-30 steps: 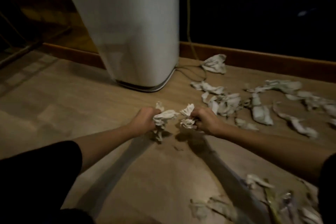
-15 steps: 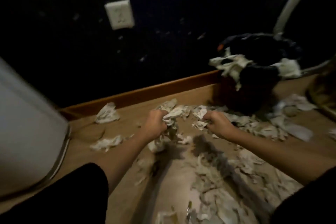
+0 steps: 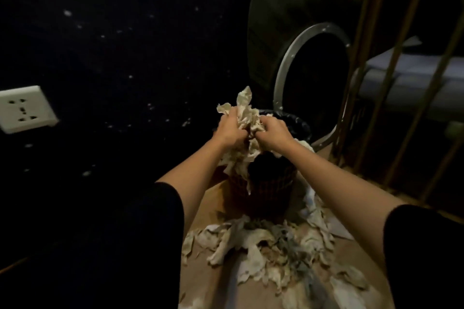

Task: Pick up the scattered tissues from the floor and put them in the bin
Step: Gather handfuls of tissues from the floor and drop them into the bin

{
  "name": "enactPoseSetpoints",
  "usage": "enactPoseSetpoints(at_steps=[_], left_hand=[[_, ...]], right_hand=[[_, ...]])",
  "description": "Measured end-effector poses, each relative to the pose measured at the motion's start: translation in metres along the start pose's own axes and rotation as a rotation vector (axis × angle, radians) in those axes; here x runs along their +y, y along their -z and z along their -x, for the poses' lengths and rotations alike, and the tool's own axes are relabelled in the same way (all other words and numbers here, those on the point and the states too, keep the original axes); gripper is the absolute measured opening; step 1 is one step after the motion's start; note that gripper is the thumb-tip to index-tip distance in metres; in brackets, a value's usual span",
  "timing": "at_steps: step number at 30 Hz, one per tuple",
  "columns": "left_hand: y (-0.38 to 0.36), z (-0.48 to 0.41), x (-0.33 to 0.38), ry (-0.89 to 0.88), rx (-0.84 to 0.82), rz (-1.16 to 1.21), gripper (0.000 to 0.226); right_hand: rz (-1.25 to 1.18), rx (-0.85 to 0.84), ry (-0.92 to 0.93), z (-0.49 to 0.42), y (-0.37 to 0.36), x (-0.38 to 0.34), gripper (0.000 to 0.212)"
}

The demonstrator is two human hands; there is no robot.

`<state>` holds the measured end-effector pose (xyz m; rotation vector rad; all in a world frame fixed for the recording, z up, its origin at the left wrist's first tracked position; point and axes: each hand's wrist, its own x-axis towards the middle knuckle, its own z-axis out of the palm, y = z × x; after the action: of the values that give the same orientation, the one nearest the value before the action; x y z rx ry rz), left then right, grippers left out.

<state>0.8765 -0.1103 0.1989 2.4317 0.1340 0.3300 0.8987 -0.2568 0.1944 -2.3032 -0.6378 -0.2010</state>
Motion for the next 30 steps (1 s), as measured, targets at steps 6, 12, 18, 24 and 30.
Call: enactPoseSetpoints(at_steps=[6, 12, 18, 24, 30], left_hand=[[-0.024, -0.023, -0.022, -0.135, -0.146, -0.252, 0.085], [-0.017, 0.012, -0.012, -0.408, 0.199, -0.255, 0.038], [-0.011, 0.09, -0.039, -0.56, 0.298, -0.26, 0.016], [-0.089, 0.208, -0.13, -0.457, -0.081, -0.199, 0.029], [-0.164, 0.324, -0.17, -0.306, -0.671, -0.223, 0.076]], right_hand=[[0.039, -0.011, -0.179, 0.007, -0.01, 0.041, 0.042], [0.07, 0.24, -0.085, 0.036, -0.02, 0.034, 0.033], [0.132, 0.424, 0.032, 0.108, -0.052, 0.016, 0.018], [0.096, 0.119, -0.244, 0.258, -0.151, 0.038, 0.035], [0.182, -0.273, -0.564, 0.399, -0.181, 0.064, 0.053]])
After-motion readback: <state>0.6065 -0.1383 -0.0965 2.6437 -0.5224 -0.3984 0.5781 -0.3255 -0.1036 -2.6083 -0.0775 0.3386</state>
